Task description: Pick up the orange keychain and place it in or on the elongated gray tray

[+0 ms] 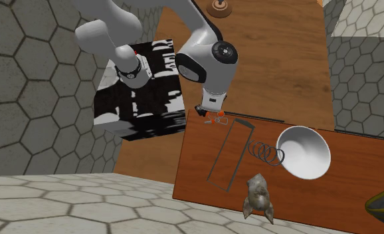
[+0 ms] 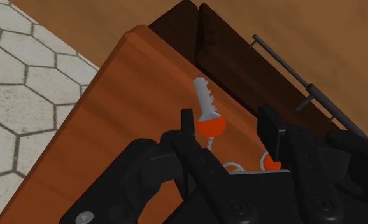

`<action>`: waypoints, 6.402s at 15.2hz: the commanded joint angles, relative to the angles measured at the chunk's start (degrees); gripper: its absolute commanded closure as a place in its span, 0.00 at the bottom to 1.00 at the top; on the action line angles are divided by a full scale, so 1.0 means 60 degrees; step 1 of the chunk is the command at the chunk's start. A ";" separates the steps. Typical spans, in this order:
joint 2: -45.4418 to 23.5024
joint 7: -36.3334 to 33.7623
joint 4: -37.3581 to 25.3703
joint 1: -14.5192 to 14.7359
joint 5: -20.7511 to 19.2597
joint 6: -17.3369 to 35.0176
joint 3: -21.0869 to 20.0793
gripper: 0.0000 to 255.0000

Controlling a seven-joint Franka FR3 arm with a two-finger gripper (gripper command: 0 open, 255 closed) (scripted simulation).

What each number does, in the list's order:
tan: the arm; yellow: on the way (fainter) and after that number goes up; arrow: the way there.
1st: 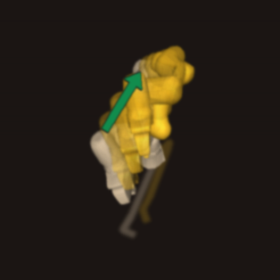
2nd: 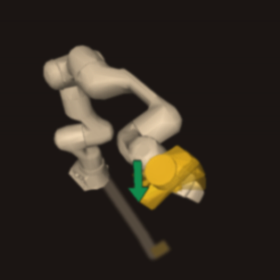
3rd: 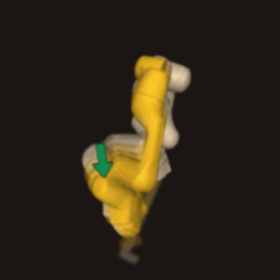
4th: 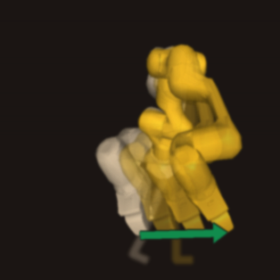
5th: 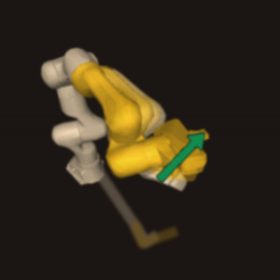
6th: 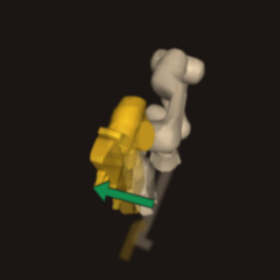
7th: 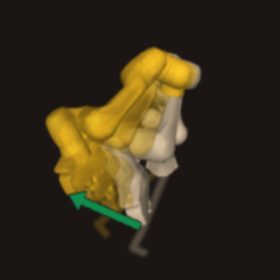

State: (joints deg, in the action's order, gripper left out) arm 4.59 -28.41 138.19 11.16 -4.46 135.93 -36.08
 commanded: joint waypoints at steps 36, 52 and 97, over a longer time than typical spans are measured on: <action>-0.3941 0.6747 -0.4703 0.0389 -0.2297 -0.4952 0.0177 1.00; -0.3029 0.7325 -0.5605 0.0234 -0.1692 -0.6526 -0.0023 1.00; -0.8477 0.8215 -1.3220 0.1894 -0.3965 -0.8926 0.1093 0.00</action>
State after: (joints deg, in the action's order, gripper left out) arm -46.27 20.88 58.87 22.52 -28.26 82.37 -29.52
